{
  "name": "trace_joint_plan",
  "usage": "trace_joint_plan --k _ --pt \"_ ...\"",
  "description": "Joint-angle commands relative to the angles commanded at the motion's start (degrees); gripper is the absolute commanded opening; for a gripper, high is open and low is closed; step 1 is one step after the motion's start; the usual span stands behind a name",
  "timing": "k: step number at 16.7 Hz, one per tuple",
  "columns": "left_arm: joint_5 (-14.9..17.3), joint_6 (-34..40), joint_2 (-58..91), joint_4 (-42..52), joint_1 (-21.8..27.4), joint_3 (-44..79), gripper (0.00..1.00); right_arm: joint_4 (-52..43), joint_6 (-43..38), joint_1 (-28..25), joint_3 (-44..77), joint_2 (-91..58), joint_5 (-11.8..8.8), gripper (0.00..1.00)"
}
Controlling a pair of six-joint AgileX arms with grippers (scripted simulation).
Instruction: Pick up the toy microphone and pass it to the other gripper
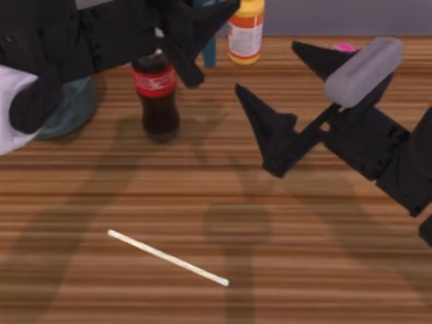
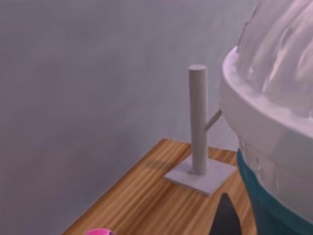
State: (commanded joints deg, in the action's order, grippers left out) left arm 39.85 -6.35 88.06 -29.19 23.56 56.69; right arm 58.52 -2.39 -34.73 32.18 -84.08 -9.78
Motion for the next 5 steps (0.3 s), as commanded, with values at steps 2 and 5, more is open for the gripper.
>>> trace_joint_plan --k 2,5 --pt "2.12 -0.09 -1.16 0.15 -2.52 -1.09 0.00 0.28 -0.14 0.50 -4.24 4.07 -0.75 1.00" --pt "3.38 -0.16 -1.86 0.24 -4.00 -1.74 0.00 0.56 -0.19 0.77 -6.33 6.18 -1.21 1.00"
